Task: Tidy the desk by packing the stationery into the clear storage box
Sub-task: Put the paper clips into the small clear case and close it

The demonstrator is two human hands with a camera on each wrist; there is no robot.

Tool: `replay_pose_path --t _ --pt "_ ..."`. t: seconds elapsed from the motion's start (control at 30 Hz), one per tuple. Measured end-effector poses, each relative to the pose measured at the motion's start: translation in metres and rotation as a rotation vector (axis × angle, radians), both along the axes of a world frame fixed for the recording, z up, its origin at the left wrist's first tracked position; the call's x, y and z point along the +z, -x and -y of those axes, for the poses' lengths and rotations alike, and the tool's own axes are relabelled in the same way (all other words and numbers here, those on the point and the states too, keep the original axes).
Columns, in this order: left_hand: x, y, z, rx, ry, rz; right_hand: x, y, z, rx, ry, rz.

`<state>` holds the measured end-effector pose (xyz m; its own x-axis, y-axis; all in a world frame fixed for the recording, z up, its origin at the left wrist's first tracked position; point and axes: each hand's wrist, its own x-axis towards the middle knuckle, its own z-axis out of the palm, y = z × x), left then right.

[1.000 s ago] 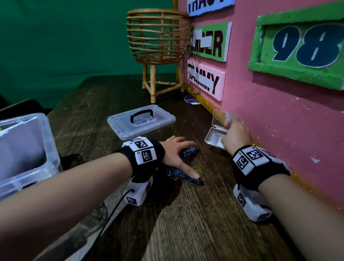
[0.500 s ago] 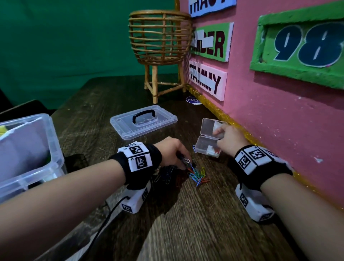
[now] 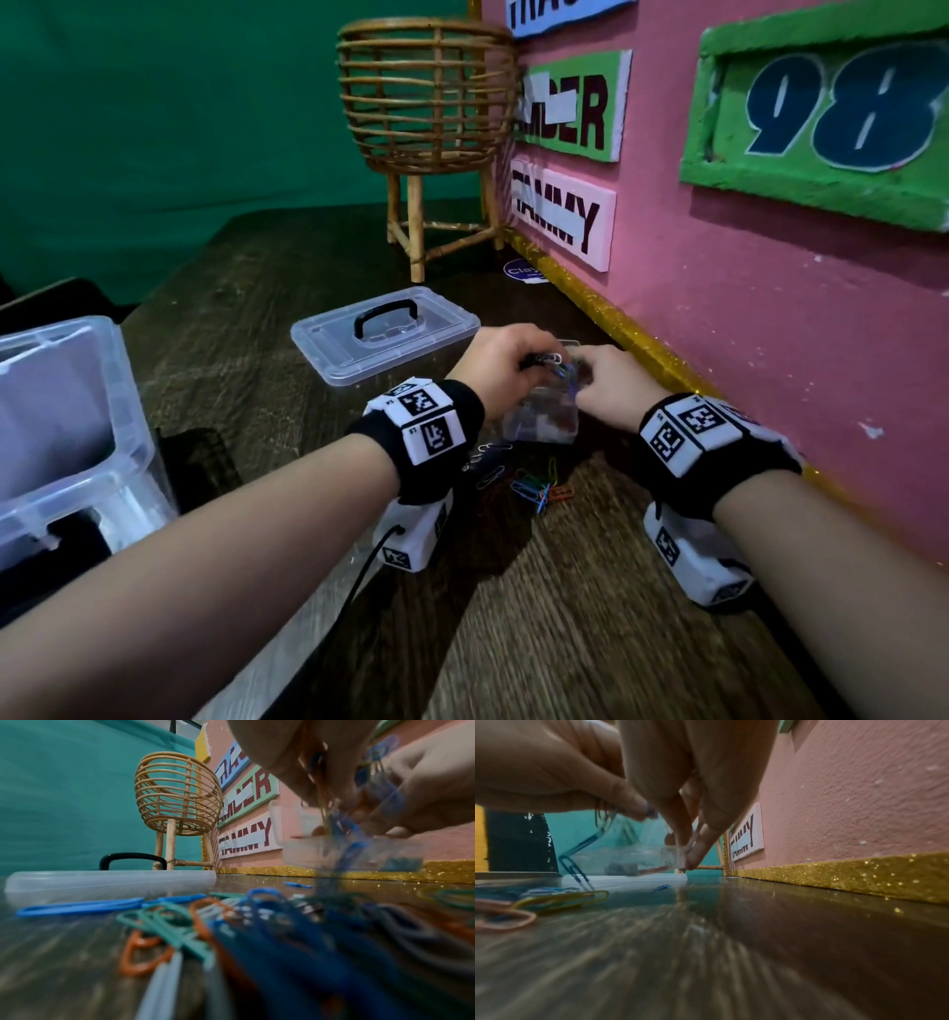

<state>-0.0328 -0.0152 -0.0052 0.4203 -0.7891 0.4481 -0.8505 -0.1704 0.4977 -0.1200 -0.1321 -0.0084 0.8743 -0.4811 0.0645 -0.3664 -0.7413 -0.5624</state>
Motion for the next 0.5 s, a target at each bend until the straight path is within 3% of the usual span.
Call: replay_pose_path --t 0.1,0.2,0.37,0.5 --pt "-0.001 0.001 -0.001 -0.054 -0.146 0.005 -0.001 -0.001 0.000 -0.001 -0.021 0.025" --pt "0.001 0.004 -0.005 -0.049 -0.149 -0.083 -0.001 -0.001 0.000 -0.012 -0.021 0.020" --pt "0.003 0.002 -0.005 0.136 -0.138 -0.037 -0.002 -0.002 0.002 -0.045 -0.064 0.040" --pt "0.001 0.003 -0.011 0.088 -0.368 -0.035 -0.001 -0.001 0.004 -0.131 -0.054 0.099"
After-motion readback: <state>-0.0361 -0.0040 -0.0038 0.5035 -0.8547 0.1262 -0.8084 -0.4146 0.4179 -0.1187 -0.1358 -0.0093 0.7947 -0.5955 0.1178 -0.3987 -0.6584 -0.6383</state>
